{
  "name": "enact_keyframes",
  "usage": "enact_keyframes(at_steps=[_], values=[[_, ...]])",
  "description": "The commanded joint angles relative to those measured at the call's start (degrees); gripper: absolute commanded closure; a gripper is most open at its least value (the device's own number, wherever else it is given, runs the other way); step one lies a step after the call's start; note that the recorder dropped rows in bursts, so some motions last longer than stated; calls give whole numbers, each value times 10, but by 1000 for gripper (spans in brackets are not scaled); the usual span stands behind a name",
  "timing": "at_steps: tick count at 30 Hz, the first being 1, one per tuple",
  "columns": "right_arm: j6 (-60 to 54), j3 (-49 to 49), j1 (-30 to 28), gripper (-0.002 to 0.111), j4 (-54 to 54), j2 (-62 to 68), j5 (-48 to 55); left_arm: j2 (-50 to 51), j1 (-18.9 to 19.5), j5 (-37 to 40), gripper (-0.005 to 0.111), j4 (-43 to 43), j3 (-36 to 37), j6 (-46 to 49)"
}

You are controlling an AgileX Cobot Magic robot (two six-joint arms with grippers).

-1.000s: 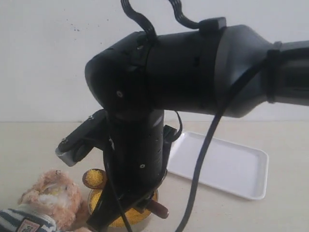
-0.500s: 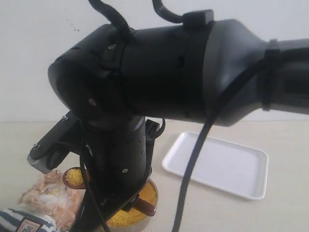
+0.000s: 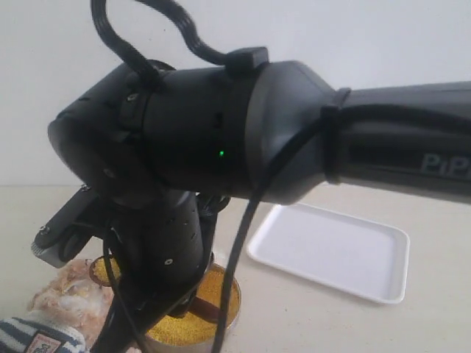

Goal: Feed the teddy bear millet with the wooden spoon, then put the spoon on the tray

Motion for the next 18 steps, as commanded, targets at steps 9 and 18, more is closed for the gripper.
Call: enact_keyframes(at_steps=[9,18], values=[[-5,-49,13,100,-10,35,-1,-5,2,9,103,-11,2,2],[-5,-50,28,100,-25,57,-1,-5,2,9,103,-11,2,2]])
